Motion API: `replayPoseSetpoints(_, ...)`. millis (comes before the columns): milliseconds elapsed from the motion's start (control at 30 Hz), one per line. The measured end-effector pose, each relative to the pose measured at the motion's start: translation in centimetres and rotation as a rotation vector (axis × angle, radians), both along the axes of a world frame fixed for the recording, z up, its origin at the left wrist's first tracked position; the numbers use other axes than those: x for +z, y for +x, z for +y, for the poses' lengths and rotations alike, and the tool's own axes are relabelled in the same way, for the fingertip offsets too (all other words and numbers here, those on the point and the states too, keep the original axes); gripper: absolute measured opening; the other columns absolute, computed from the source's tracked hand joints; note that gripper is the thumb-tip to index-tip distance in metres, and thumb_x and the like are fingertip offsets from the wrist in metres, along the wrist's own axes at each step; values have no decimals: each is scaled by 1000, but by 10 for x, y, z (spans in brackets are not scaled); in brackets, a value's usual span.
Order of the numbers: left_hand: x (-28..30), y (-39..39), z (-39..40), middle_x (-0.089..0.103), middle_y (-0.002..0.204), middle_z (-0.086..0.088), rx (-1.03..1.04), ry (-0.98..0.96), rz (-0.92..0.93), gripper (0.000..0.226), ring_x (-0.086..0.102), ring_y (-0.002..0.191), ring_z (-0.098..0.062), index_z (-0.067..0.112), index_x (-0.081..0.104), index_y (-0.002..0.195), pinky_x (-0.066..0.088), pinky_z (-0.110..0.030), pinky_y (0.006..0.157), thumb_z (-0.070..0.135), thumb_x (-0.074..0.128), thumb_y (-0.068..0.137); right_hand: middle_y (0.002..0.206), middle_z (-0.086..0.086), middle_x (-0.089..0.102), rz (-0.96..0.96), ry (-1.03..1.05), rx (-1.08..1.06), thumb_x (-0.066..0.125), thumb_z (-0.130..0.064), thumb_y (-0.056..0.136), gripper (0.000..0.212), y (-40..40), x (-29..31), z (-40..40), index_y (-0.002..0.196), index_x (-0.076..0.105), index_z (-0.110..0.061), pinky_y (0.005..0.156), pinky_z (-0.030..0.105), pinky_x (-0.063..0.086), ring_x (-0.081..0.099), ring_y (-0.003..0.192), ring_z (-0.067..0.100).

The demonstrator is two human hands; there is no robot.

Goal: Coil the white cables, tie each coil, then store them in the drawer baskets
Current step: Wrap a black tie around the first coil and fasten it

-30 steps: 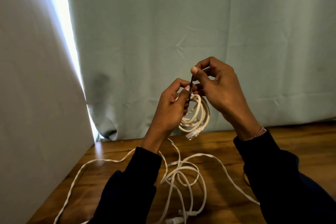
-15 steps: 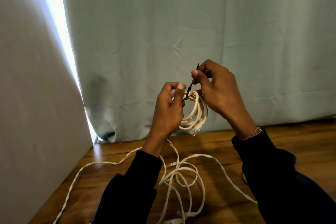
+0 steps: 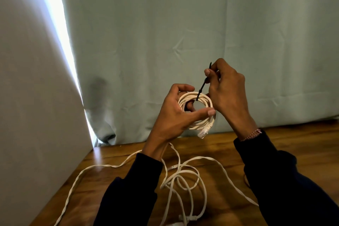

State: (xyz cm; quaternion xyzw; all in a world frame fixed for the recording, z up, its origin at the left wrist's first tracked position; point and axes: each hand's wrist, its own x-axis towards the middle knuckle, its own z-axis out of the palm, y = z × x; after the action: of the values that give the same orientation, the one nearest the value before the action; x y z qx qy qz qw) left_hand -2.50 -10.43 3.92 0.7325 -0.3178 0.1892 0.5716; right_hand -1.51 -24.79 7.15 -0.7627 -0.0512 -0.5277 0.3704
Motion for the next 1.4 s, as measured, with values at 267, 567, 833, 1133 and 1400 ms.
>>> replayPoseSetpoints(267, -6, 8, -9, 63, 70, 0, 46, 59, 32, 37, 58, 60, -8, 7, 70, 98, 56, -24, 62, 16, 91, 68, 82, -4, 67, -31, 5, 1, 44, -32, 106, 15, 1, -4, 8, 104, 51, -18, 59, 39, 60, 65, 67, 12)
replayPoseSetpoints(567, -7, 1, -22, 49, 55, 2, -141, -225, 228, 25, 50, 57, -16, 9, 61, 67, 48, -33, 63, -9, 76, 74, 77, -2, 65, -99, 122, 182, 42, -32, 107, 17, 2, -2, 5, 102, 49, -18, 48, 18, 51, 62, 59, 7)
replayPoseSetpoints(833, 2, -2, -24, 42, 59, -3, -515, -525, 606, 36, 46, 60, -17, 10, 64, 73, 42, -31, 69, 35, 55, 98, 68, -3, 61, -145, 23, 93, 37, -34, 108, 23, 3, -5, 3, 109, 48, -15, 45, 16, 46, 59, 54, 7)
replayPoseSetpoints(1133, -1, -2, -25, 43, 60, 2, -629, -713, 614, 25, 44, 50, -6, 7, 61, 86, 50, -21, 55, 28, 53, 98, 70, 6, 63, -155, 18, 120, 35, -33, 109, 21, -5, -1, 5, 104, 43, -14, 44, 22, 48, 61, 53, 14)
replayPoseSetpoints(1400, 2, -6, -24, 29, 42, 3, -377, -600, 576, 48, 29, 35, -8, 17, 48, 54, 30, -24, 45, 38, 63, 94, 76, 2, 62, -234, 161, 183, 42, -27, 107, 17, -8, -1, 9, 96, 44, -14, 45, 28, 54, 68, 54, 8)
